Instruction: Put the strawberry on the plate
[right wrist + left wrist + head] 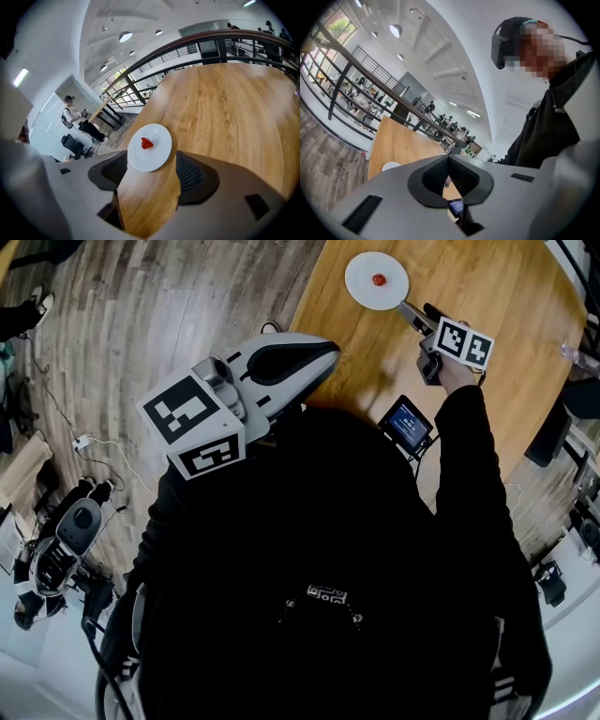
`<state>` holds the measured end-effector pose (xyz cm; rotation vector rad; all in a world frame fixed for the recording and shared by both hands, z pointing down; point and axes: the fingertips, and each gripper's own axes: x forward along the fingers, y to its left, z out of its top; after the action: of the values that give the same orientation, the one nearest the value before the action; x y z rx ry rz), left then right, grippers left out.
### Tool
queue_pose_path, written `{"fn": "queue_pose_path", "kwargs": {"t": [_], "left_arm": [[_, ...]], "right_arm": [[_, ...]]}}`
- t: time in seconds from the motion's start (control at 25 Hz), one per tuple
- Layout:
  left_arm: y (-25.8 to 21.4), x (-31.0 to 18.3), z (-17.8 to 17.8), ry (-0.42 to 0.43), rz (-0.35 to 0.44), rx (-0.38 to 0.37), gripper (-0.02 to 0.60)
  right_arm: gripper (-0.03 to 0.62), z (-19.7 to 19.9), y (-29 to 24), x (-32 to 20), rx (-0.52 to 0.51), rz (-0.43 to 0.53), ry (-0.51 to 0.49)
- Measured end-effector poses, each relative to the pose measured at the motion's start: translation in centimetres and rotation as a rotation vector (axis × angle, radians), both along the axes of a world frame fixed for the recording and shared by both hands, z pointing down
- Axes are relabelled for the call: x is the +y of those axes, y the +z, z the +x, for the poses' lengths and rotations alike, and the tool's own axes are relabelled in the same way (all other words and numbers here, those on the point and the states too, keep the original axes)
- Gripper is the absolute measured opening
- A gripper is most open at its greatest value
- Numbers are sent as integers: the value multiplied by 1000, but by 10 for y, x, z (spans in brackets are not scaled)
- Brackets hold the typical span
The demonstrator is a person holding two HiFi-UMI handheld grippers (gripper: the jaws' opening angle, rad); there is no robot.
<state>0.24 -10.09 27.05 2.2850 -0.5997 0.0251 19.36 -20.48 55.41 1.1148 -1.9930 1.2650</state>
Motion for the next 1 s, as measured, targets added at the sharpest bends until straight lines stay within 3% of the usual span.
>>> {"fn": "queue_pose_path", "kwargs": {"t": [0.32, 0.48, 0.52, 0.6, 0.64, 0.76, 1.0], "left_arm": [[-3, 5, 8, 83, 57, -18, -2], [-12, 5, 23, 126, 95, -23, -2], [-11, 8, 28, 139, 107, -26, -2], [-8, 15, 37, 168, 129, -35, -2], [-8, 17, 40, 183, 137, -38, -2], [-14, 20, 47, 217, 161, -41, -2], [-32, 19, 67, 254, 215, -37, -2]], "right_arm": [[307, 25, -5, 21, 8, 31, 63], [293, 29, -28, 27, -58, 72, 62], [252, 29, -32, 32, -78, 90, 54], [62, 26, -43, 42, -88, 146, 3], [32, 22, -50, 48, -79, 177, -44], [20, 7, -81, 60, -73, 250, -166], [19, -11, -166, 74, -157, 420, -208]]}}
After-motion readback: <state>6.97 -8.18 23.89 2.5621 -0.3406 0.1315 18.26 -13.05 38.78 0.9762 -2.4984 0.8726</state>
